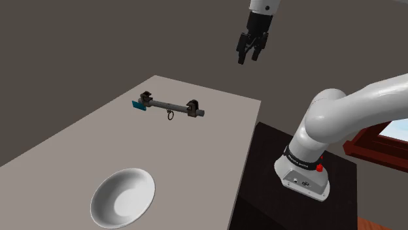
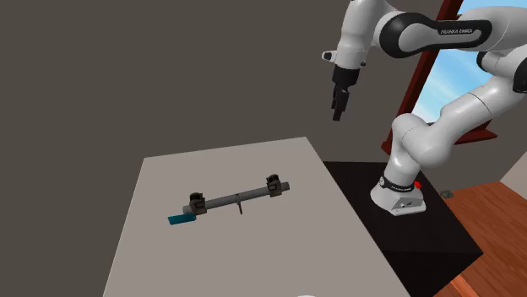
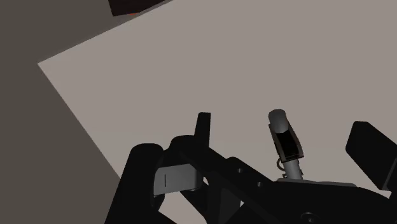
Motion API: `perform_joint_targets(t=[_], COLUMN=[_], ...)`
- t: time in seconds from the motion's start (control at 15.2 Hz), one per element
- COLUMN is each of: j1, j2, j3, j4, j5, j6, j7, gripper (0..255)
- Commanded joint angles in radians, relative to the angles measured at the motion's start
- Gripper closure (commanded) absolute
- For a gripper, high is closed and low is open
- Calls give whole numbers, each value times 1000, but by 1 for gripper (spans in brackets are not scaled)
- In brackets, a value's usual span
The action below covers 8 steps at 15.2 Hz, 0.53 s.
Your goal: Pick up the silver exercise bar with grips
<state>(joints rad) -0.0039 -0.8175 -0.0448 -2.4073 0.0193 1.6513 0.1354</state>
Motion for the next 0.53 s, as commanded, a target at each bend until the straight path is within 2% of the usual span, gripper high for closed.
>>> perform_joint_targets(t=[0.0,0.46], j1=[0,22], j2=[0,300], j3=[0,55], j4=[0,106], j5=[0,5], j6=[0,120], j7=[0,45], gripper=[0,0])
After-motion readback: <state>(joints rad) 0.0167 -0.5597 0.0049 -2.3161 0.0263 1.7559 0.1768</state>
